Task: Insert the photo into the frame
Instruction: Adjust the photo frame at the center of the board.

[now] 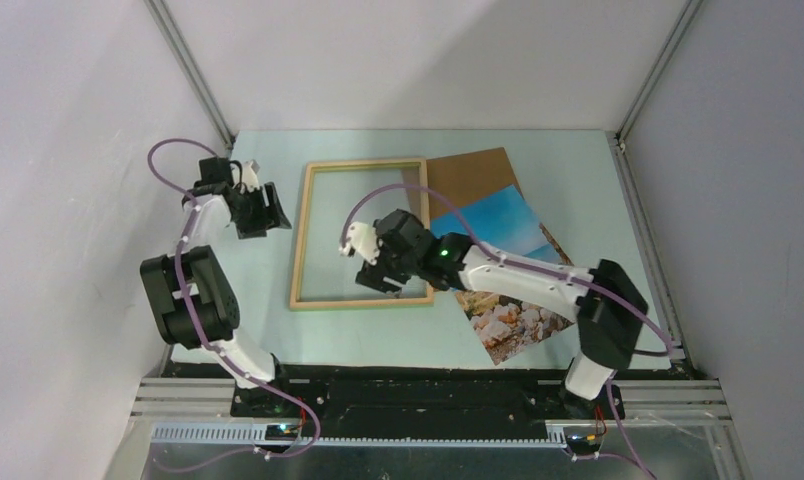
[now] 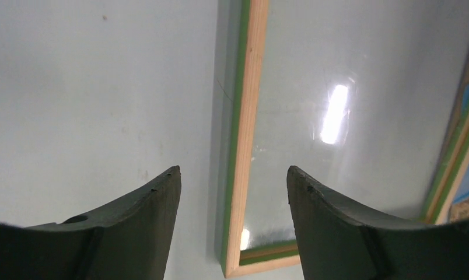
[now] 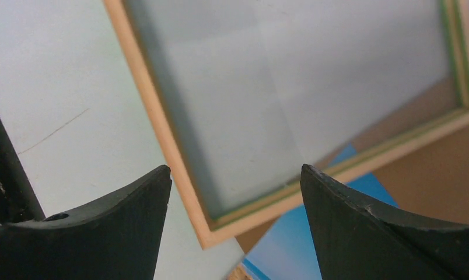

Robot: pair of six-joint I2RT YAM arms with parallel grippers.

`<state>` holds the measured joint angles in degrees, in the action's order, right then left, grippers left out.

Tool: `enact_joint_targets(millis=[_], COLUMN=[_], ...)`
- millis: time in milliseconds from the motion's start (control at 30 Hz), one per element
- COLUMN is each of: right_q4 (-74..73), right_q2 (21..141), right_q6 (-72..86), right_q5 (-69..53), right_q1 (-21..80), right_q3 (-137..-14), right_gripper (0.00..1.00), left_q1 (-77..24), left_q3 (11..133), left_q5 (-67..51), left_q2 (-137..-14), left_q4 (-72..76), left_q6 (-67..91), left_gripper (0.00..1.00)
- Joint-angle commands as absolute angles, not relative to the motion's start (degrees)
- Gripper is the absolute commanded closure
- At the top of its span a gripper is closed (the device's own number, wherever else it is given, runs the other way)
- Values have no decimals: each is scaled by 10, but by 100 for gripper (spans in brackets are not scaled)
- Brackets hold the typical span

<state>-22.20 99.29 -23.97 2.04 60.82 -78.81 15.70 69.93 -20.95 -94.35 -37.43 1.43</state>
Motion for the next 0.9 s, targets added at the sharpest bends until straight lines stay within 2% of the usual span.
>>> enact_joint_targets(millis=[0, 300, 667, 867], right_q4=[-200, -184, -183, -183], right_q2=[928, 887, 865, 869], right_q6=[-212, -157, -152, -149], right_q5=[38, -49, -79, -83], right_q1=[571, 421, 382, 372], right_q3=[-750, -702, -668, -668], right_gripper=[16, 19, 20, 20], left_q1=[119, 60, 35, 32], left_q3=[747, 803, 828, 825], left_q5=[-126, -67, -39, -40], left_q2=[-978, -1064, -1120, -1135], left_q4=[-366, -367, -370, -370], left_q6=[-6, -5, -4, -4], left_gripper=[30, 38, 49, 61])
